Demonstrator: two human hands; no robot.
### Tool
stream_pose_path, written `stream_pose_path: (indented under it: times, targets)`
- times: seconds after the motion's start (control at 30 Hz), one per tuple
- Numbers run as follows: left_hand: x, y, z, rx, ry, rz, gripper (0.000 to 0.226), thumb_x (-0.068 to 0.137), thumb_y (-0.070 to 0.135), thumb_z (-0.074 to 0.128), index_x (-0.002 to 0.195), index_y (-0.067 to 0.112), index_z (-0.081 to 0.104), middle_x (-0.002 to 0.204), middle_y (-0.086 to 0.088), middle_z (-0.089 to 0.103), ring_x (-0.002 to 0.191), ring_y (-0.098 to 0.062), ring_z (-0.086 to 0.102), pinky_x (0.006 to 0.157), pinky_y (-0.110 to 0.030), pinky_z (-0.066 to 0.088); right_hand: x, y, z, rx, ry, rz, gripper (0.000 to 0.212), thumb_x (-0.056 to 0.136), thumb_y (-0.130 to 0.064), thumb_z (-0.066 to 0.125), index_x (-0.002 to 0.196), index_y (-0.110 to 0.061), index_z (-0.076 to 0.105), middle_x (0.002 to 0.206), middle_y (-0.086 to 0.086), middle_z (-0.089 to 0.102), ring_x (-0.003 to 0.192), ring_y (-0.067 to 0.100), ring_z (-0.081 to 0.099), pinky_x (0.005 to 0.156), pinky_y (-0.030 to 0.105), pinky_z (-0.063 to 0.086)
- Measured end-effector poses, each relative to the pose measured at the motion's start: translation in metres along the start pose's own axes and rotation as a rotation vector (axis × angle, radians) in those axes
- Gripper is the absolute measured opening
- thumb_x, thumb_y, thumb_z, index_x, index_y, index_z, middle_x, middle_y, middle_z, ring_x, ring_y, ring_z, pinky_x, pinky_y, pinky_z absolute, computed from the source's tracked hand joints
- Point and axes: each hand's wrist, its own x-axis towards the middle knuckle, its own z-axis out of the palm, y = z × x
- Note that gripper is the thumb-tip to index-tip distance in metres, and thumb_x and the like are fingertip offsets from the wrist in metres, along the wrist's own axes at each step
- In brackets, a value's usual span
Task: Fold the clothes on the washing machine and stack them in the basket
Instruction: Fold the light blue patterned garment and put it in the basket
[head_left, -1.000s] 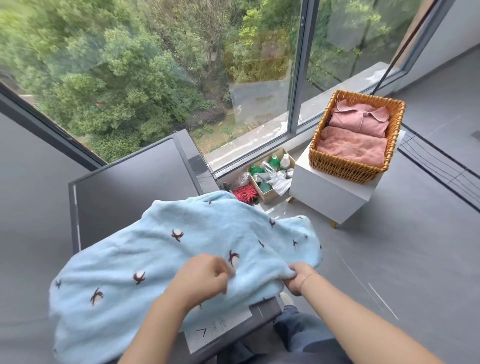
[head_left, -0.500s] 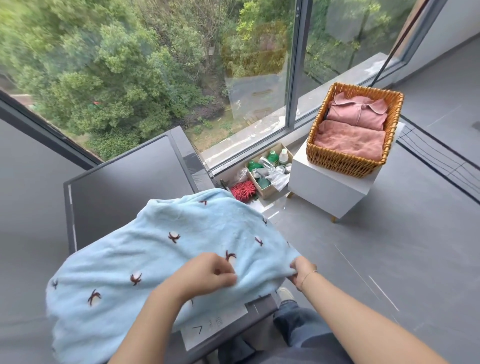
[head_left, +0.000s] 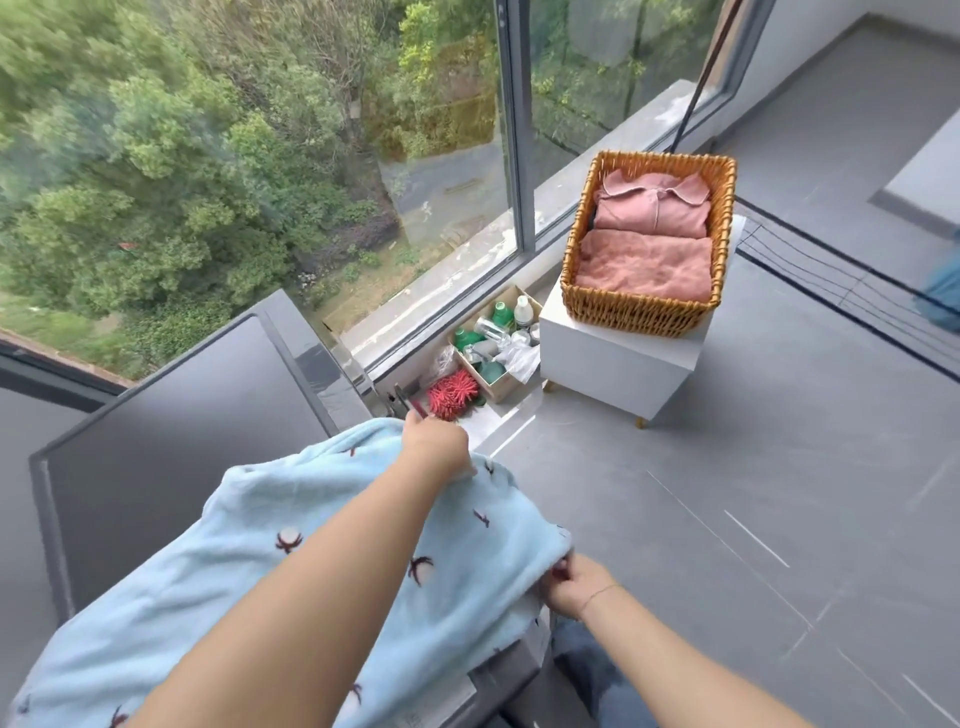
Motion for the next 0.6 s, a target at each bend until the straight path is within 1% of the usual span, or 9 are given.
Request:
stream_pose_path:
  times: [0.07,0.1,0.13,0.17,0.2,0.3,0.37,0.5,0.6]
  targets:
    - [0.013,0.007,0.001,-0.026,-0.001,-0.006,0.028,0.094,0.026,0.047,0.114,0.014,0.063,0.119,-0.006,0.063,0.115,-0.027,0.054,0.102,-0.036,0.03,0.012,0.003,0.003,-0.075,-0.054,0.026,0.016,0.08,0.007,0.051,0.066,0.001,0.058,0.048,0.017,0.058,0.039,0.022,0.059,0.034,0.028,0.049]
    - [0.02,0.01,0.002,-0.081,-0.025,-0.003,0.03,0.095,0.022,0.045,0.117,0.01,0.062,0.121,-0.008,0.062,0.115,-0.029,0.055,0.1,-0.037,0.036,0.019,0.005,0.006,-0.126,-0.117,0.019,0.012,0.084,-0.004,0.058,0.086,0.004,0.066,0.075,0.022,0.07,0.067,0.027,0.07,0.054,0.038,0.059]
    - [0.028,0.011,0.004,-0.13,-0.077,-0.007,0.033,0.097,0.021,0.042,0.121,0.006,0.06,0.123,-0.011,0.061,0.116,-0.031,0.056,0.098,-0.038,0.041,0.029,0.006,0.008,-0.191,-0.169,0.03,0.027,0.087,-0.016,0.062,0.109,0.0,0.066,0.101,0.021,0.071,0.094,0.031,0.068,0.077,0.045,0.058]
    - [0.037,0.012,0.005,-0.189,-0.137,-0.021,0.035,0.099,0.02,0.04,0.125,0.004,0.057,0.127,-0.013,0.059,0.118,-0.032,0.055,0.097,-0.039,0.043,0.039,0.005,0.01,-0.217,-0.179,0.034,0.041,0.088,-0.026,0.064,0.123,-0.007,0.061,0.116,0.019,0.067,0.109,0.034,0.062,0.09,0.048,0.053]
    - [0.042,0.011,0.005,-0.223,-0.194,-0.058,0.037,0.1,0.019,0.039,0.129,0.002,0.055,0.131,-0.014,0.056,0.121,-0.032,0.053,0.098,-0.039,0.044,0.061,0.001,0.009,-0.22,-0.185,0.025,0.048,0.086,-0.03,0.066,0.13,-0.012,0.057,0.122,0.017,0.065,0.114,0.035,0.059,0.092,0.049,0.051]
    - [0.057,0.005,0.007,-0.242,-0.275,-0.111,0.042,0.101,0.019,0.037,0.138,0.002,0.047,0.144,-0.013,0.046,0.131,-0.032,0.045,0.107,-0.036,0.038,0.057,-0.001,0.019,-0.197,-0.235,0.024,0.051,0.085,-0.033,0.067,0.131,-0.016,0.053,0.12,0.017,0.064,0.109,0.035,0.06,0.081,0.047,0.054]
    - [0.063,0.002,0.009,-0.232,-0.309,-0.104,0.044,0.1,0.027,0.043,0.136,0.001,0.049,0.142,-0.013,0.048,0.128,-0.031,0.047,0.102,-0.032,0.038,0.052,-0.005,0.026,-0.151,-0.255,-0.022,0.045,0.089,-0.034,0.062,0.129,-0.013,0.054,0.116,0.018,0.065,0.106,0.033,0.06,0.078,0.044,0.053]
    - [0.068,0.001,0.015,-0.268,-0.342,-0.048,0.061,0.082,0.058,0.062,0.123,0.013,0.063,0.127,-0.003,0.061,0.113,-0.025,0.057,0.094,-0.032,0.045,0.05,-0.013,0.029,-0.245,-0.193,-0.11,0.025,0.094,-0.03,0.059,0.106,-0.008,0.063,0.088,0.015,0.072,0.088,0.03,0.063,0.067,0.038,0.054]
    - [0.071,0.005,0.018,-0.21,-0.406,-0.005,0.075,0.074,0.068,0.065,0.122,0.011,0.064,0.123,-0.003,0.062,0.112,-0.026,0.058,0.093,-0.033,0.045,0.054,-0.013,0.022,-0.277,-0.073,-0.171,0.014,0.094,-0.017,0.056,0.088,-0.007,0.063,0.071,0.011,0.069,0.074,0.029,0.062,0.053,0.032,0.053]
